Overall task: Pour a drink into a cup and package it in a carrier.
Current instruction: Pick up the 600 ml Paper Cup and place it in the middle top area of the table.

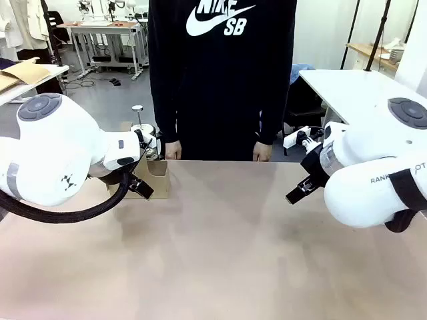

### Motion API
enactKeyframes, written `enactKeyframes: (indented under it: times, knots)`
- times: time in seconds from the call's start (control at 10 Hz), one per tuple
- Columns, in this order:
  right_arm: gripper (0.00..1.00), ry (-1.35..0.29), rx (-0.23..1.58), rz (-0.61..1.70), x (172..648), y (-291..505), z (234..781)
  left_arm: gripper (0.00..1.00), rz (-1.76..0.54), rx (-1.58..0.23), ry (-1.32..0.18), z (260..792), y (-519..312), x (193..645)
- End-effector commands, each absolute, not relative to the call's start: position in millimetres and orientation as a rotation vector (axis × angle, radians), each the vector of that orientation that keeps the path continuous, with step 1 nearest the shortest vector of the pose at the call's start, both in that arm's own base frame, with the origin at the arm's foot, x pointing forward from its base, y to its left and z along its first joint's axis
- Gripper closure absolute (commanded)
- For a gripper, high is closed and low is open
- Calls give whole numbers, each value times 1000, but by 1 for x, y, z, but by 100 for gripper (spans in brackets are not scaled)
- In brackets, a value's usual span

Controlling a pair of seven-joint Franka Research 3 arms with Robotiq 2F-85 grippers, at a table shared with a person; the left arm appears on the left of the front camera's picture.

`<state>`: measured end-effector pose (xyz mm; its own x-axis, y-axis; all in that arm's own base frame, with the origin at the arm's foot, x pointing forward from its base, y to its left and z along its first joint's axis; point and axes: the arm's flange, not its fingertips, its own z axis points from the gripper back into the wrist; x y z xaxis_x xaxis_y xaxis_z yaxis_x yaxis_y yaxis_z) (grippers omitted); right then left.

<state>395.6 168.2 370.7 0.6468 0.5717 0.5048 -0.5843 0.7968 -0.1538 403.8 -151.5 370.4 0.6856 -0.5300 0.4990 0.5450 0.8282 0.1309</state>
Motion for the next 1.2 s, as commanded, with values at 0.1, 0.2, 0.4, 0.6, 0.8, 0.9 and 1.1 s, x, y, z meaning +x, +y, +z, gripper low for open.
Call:
enactKeyframes:
  times: [0.1,0.2,0.4,0.6,0.8,0.9,1.1]
  knots:
    - [0,-566,24,658,396,168,371,0,-602,-29,-550,370,-151,404]
    - [0,-566,24,658,396,168,371,0,-602,-29,-550,370,-151,404]
    - [0,-566,24,658,396,168,371,0,-602,-29,-550,370,-151,404]
    - [0,-566,24,658,396,168,371,0,-602,-29,-550,370,-151,404]
    - [0,-566,23,658,396,168,371,0,-602,-29,-550,370,-151,404]
    - [0,-561,55,659,406,168,397,0,-602,-29,-550,370,-151,404]
    - [0,-557,88,636,437,155,467,0,-602,-29,-550,370,-151,404]
